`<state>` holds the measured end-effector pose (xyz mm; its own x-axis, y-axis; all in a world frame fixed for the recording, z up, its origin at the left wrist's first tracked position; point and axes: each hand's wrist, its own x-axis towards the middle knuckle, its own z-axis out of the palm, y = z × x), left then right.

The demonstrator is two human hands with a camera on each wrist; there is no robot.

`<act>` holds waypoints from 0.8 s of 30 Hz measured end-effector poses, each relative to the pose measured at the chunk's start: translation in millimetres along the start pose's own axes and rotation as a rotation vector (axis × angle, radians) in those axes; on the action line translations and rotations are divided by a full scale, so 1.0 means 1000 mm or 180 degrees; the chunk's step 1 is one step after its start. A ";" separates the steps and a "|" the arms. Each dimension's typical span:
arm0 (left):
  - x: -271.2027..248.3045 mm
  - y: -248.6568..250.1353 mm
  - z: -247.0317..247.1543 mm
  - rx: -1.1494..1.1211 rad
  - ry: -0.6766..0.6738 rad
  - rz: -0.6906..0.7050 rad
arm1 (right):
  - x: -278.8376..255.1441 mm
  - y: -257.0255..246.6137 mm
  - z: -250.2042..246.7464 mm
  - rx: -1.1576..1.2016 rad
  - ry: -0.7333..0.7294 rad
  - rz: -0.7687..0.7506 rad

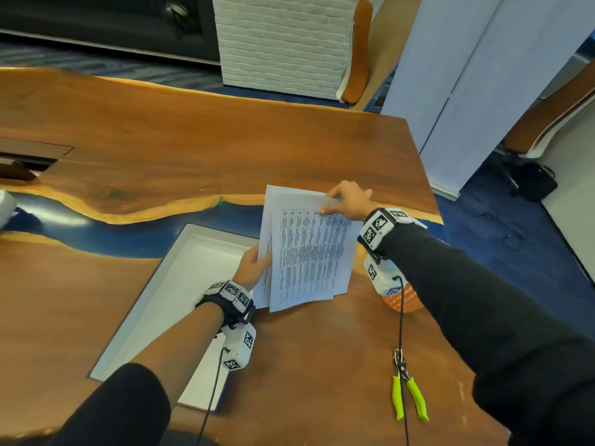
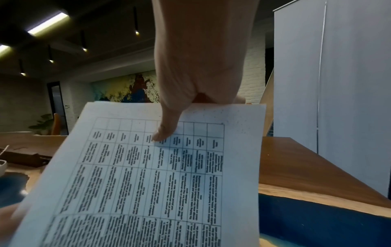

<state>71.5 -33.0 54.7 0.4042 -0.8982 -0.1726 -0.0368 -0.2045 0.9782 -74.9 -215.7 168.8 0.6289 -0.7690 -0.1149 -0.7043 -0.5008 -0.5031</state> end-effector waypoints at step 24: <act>0.015 0.009 0.008 -0.0464 0.0398 0.0008 | -0.063 0.059 0.016 0.2716 0.0066 0.0572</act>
<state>70.2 -51.4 60.5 0.5150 -0.8415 -0.1632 0.0911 -0.1356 0.9866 -150.8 -190.7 132.1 0.5199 -0.8190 -0.2428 -0.2999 0.0911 -0.9496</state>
